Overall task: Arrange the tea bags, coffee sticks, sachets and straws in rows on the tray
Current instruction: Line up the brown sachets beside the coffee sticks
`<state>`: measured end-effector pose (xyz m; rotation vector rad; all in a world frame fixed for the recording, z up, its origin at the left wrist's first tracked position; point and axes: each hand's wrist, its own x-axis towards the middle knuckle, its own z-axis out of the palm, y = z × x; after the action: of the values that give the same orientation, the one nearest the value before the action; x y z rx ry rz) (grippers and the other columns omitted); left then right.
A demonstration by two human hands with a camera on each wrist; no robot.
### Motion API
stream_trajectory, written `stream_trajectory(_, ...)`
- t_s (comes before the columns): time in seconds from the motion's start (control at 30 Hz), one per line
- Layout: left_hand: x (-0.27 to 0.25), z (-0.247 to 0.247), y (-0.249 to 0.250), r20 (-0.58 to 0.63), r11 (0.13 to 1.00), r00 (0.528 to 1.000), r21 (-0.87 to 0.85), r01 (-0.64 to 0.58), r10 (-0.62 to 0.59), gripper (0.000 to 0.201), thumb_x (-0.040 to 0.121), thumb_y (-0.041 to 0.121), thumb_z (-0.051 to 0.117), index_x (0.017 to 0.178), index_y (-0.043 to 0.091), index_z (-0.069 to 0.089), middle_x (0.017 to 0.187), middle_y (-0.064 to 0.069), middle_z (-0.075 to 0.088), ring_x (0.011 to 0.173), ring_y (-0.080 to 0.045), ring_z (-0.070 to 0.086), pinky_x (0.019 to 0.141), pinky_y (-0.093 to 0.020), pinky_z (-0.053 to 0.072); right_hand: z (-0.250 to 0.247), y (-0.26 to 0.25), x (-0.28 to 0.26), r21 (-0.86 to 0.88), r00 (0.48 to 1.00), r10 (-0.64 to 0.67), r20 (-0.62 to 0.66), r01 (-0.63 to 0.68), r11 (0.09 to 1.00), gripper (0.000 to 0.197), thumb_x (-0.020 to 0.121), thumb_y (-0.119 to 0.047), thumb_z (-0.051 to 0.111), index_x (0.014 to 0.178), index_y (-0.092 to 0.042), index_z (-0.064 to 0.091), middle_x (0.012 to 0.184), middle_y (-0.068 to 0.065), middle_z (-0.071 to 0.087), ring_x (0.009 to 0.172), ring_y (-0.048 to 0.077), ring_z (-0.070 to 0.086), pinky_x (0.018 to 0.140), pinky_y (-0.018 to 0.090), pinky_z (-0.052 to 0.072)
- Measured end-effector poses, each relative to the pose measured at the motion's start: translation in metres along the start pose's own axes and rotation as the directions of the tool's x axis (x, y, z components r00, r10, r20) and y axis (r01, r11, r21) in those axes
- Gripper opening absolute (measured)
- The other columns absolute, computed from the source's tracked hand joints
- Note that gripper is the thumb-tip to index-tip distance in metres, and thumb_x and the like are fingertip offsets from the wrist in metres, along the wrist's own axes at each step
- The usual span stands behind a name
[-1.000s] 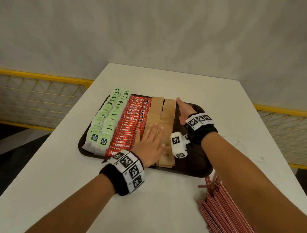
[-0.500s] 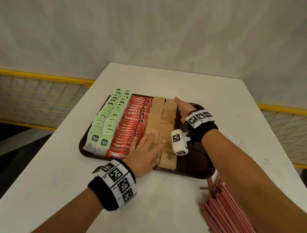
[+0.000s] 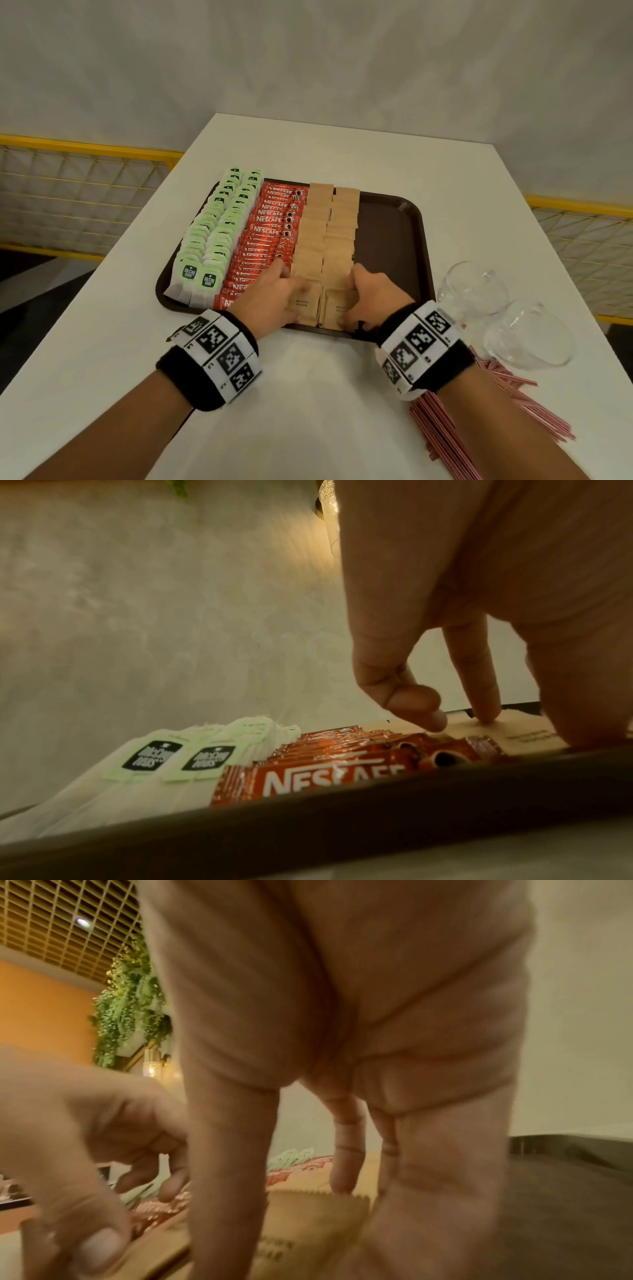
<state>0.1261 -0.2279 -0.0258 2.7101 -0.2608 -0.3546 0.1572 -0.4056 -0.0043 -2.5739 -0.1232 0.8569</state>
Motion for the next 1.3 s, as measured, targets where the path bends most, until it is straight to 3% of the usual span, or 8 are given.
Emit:
stream_trajectory(0.2, 0.001, 0.001, 0.004, -0.004, 0.999, 0.999, 0.017, 0.048, -0.048, 0.051, 0.080, 0.025, 0.071, 0.128, 0.021, 0.053, 0.122, -0.002, 0.037, 0.111, -0.018, 0.044, 0.098, -0.024, 0.036, 0.007, -0.007, 0.003, -0.035, 0.998, -0.040, -0.051, 0.039, 0.999, 0.056, 0.072, -0.018, 0.078, 0.107, -0.013, 0.035, 0.113, 0.013, 0.054, 0.088, 0.025, 0.058, 0.081, 0.038, 0.053)
stream_trajectory(0.43, 0.000, 0.001, 0.008, -0.068, 0.999, 0.997, -0.023, 0.022, -0.023, 0.042, 0.080, 0.027, 0.071, 0.119, 0.019, 0.056, 0.119, -0.001, 0.038, 0.109, -0.016, 0.044, 0.096, -0.022, 0.035, 0.005, 0.010, 0.010, 0.169, 0.995, -0.041, -0.093, 0.056, 0.984, 0.044, 0.073, -0.014, 0.078, 0.102, -0.015, 0.045, 0.104, 0.010, 0.059, 0.090, 0.024, 0.063, 0.082, 0.041, 0.056)
stream_trajectory(0.57, 0.000, 0.003, 0.015, -0.183, 0.996, 0.983, -0.079, -0.042, 0.027, 0.047, 0.086, 0.027, 0.064, 0.129, 0.018, 0.048, 0.122, -0.003, 0.038, 0.116, -0.016, 0.040, 0.099, -0.020, 0.030, -0.002, 0.016, 0.014, 0.258, 0.984, -0.038, -0.172, 0.082, 0.963, 0.031, 0.081, -0.012, 0.070, 0.100, -0.013, 0.047, 0.097, 0.009, 0.062, 0.083, 0.022, 0.066, 0.077, 0.035, 0.058)
stream_trajectory(0.63, 0.001, 0.009, 0.022, -0.206, 0.995, 0.977, -0.078, -0.069, 0.051, 0.057, 0.090, 0.032, 0.057, 0.140, 0.016, 0.036, 0.131, -0.006, 0.035, 0.122, -0.017, 0.037, 0.105, -0.026, 0.030, -0.011, 0.016, 0.020, 0.308, 0.961, -0.023, -0.276, 0.111, 0.945, 0.026, 0.089, -0.017, 0.062, 0.111, -0.015, 0.047, 0.109, 0.007, 0.062, 0.094, 0.019, 0.062, 0.088, 0.031, 0.051)
stream_trajectory(0.73, 0.006, 0.023, 0.033, -0.089, 0.994, 0.992, 0.070, -0.086, 0.092, 0.066, 0.096, 0.038, 0.043, 0.149, 0.012, 0.012, 0.153, -0.011, 0.012, 0.141, -0.025, 0.016, 0.116, -0.038, 0.018, -0.014, 0.007, 0.029, 0.573, 0.971, 0.033, -0.238, 0.113, 0.812, 0.053, 0.098, -0.030, 0.046, 0.144, -0.013, 0.027, 0.140, 0.005, 0.045, 0.125, 0.018, 0.046, 0.103, 0.029, 0.036)
stream_trajectory(0.87, 0.008, 0.034, 0.040, 0.105, 0.969, 0.994, 0.243, -0.053, 0.028, 0.062, 0.101, 0.036, 0.025, 0.150, 0.016, -0.007, 0.155, -0.010, -0.020, 0.143, -0.026, -0.020, 0.114, -0.044, -0.009, 0.001, -0.001, 0.038, 0.862, 0.995, -0.016, -0.095, 0.090, 0.498, 0.065, 0.100, -0.033, 0.036, 0.150, -0.013, -0.001, 0.156, 0.004, 0.019, 0.143, 0.018, 0.021, 0.116, 0.033, 0.015)
stream_trajectory(1.1, 0.008, 0.032, 0.040, 0.149, 0.963, 0.989, 0.267, -0.045, 0.005, 0.060, 0.102, 0.035, 0.022, 0.149, 0.010, -0.007, 0.158, -0.007, -0.012, 0.144, -0.022, -0.016, 0.114, -0.043, -0.008, 0.000, 0.012, 0.053, 0.906, 0.995, 0.006, -0.096, 0.085, 0.414, 0.067, 0.098, -0.041, 0.039, 0.150, -0.023, 0.001, 0.156, 0.004, 0.018, 0.143, 0.020, 0.019, 0.118, 0.040, 0.014)
stream_trajectory(1.3, 0.008, 0.033, 0.040, 0.175, 0.969, 0.985, 0.243, -0.040, -0.003, 0.059, 0.102, 0.032, 0.020, 0.148, 0.009, -0.010, 0.157, -0.008, -0.015, 0.144, -0.021, -0.017, 0.114, -0.041, -0.010, -0.032, 0.006, 0.075, 0.854, 0.980, 0.070, -0.185, 0.125, 0.504, 0.065, 0.098, -0.043, 0.036, 0.150, -0.013, 0.011, 0.156, 0.009, 0.017, 0.143, 0.025, 0.019, 0.118, 0.040, 0.017)
